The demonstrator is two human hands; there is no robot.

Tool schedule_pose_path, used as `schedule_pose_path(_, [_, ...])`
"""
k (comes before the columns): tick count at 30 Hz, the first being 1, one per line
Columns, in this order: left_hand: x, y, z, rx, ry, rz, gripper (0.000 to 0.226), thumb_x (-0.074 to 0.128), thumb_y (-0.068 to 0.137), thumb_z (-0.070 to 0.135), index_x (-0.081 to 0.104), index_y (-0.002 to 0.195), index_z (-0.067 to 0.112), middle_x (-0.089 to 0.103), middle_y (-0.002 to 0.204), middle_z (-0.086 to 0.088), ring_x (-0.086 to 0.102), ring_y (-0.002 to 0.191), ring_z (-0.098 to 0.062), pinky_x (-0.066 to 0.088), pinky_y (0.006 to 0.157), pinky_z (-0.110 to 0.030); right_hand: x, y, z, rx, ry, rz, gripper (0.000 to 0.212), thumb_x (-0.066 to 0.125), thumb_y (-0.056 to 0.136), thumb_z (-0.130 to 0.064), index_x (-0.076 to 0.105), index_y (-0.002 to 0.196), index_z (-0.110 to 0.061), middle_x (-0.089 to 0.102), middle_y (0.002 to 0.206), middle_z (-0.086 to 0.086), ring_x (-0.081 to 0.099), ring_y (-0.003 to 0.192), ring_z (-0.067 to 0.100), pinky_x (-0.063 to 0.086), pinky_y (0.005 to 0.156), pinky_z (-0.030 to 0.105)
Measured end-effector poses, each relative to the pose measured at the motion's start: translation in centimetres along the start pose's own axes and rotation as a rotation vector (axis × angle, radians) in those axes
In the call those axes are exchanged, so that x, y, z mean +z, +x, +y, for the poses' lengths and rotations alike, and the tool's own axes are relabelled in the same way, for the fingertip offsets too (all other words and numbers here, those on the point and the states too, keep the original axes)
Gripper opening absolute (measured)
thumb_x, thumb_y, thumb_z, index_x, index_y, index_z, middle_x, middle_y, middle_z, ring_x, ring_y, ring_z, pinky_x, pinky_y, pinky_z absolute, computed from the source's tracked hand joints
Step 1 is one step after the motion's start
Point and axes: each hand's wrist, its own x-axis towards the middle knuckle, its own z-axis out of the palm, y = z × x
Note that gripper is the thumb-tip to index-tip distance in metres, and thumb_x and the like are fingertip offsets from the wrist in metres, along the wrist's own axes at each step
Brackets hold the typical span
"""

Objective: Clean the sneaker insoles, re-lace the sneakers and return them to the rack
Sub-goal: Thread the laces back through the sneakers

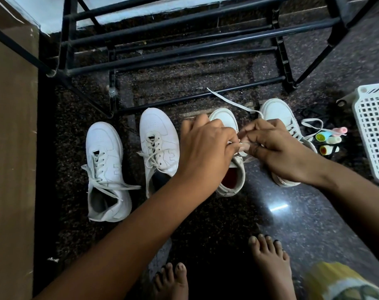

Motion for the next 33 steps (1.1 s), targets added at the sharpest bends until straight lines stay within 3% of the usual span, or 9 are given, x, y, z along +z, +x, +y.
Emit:
schedule_pose_path(3, [0.2,0.2,-0.4,-0.195,-0.164,-0.158,0.020,0.063,0.086,0.041,0.067,0.077,0.023,0.053,0.070,0.014,0.041,0.081,-0.014,0.036,0.085,-0.039,0.4,-0.4,-0.2,0.052,0.095,0.011,0.019,0.046,0.096,-0.032,0.062,0.098,-0.023,0.046,0.115,-0.007,0.037,0.114,0.020,0.031,0.100,0.038])
schedule_pose_path(6, [0.2,0.2,-1.5,-0.396,-0.612,-0.256,0.022,0.067,0.083,0.036,0.071,0.075,0.016,0.068,0.071,0.004,0.053,0.069,-0.016,0.046,0.088,-0.049,1.3,-1.7,-1.1,0.041,0.123,0.338,0.029,0.040,0.085,-0.043,0.055,0.100,-0.023,0.047,0.108,-0.003,0.043,0.107,0.021,0.032,0.092,0.033])
schedule_pose_path(8, [0.1,-0.1,-1.6,-0.479,-0.798,-0.296,0.015,0.066,0.086,0.026,0.073,0.081,0.014,0.072,0.080,-0.002,0.060,0.073,-0.013,0.051,0.085,-0.039,2.1,-2.5,-1.4,0.031,0.082,0.480,0.027,0.045,0.084,-0.047,0.055,0.090,-0.023,0.051,0.097,-0.004,0.046,0.097,0.019,0.032,0.084,0.028])
schedule_pose_path(11, [0.3,-0.4,-1.3,-0.533,-0.927,-0.316,0.012,0.062,0.089,0.011,0.072,0.088,0.005,0.071,0.082,-0.006,0.063,0.073,-0.007,0.050,0.073,-0.020,3.6,-2.9,-1.2,0.012,0.079,0.398,0.033,0.049,0.085,-0.055,0.058,0.080,-0.024,0.054,0.084,-0.008,0.049,0.084,0.015,0.037,0.074,0.031])
schedule_pose_path(16, [0.8,-0.4,-1.5,-0.512,-0.970,-0.296,0.014,0.063,0.088,0.012,0.072,0.088,0.002,0.073,0.091,-0.013,0.068,0.092,-0.024,0.052,0.086,-0.031,4.3,-2.2,-1.2,-0.090,0.287,0.379,0.025,0.050,0.095,-0.031,0.050,0.072,-0.022,0.047,0.071,-0.010,0.048,0.068,0.005,0.035,0.063,0.016])
schedule_pose_path(20, [0.7,-0.4,-2.4,-0.470,-1.014,-0.303,0.012,0.065,0.087,0.010,0.073,0.094,0.004,0.073,0.094,-0.011,0.068,0.092,-0.019,0.052,0.085,-0.027,3.4,-1.4,-0.3,-0.078,0.277,0.395,0.025,0.051,0.093,-0.023,0.048,0.069,-0.020,0.045,0.063,-0.012,0.044,0.060,0.003,0.032,0.057,0.015])
schedule_pose_path(23, [0.5,-0.4,-3.9,-0.432,-0.931,-0.277,0.009,0.069,0.083,0.011,0.073,0.089,0.015,0.073,0.092,0.002,0.067,0.089,-0.008,0.052,0.088,-0.028,3.0,-1.1,1.0,0.073,0.516,0.402,0.031,0.049,0.091,-0.025,0.043,0.065,-0.008,0.042,0.056,-0.010,0.034,0.049,0.002,0.027,0.048,0.013])
schedule_pose_path(26, [0.6,-0.5,-5.9,-0.337,-0.498,-0.197,0.004,0.073,0.079,0.028,0.074,0.079,0.032,0.067,0.078,0.014,0.056,0.077,-0.002,0.038,0.087,-0.037,2.4,-1.0,2.1,0.200,0.634,0.506,0.036,0.049,0.095,-0.013,0.041,0.072,0.012,0.042,0.063,0.013,0.030,0.053,0.017,0.025,0.043,0.014])
schedule_pose_path(33, [1.2,-1.2,-9.1,-0.215,0.308,-0.179,0.015,0.058,0.089,0.037,0.069,0.080,0.034,0.060,0.087,0.013,0.045,0.098,-0.012,0.006,0.068,-0.030,1.1,-1.3,7.7,0.578,0.693,0.719,0.034,0.046,0.091,-0.009,0.045,0.058,-0.015,0.040,0.038,-0.009,0.031,0.030,0.001,0.020,0.035,0.013])
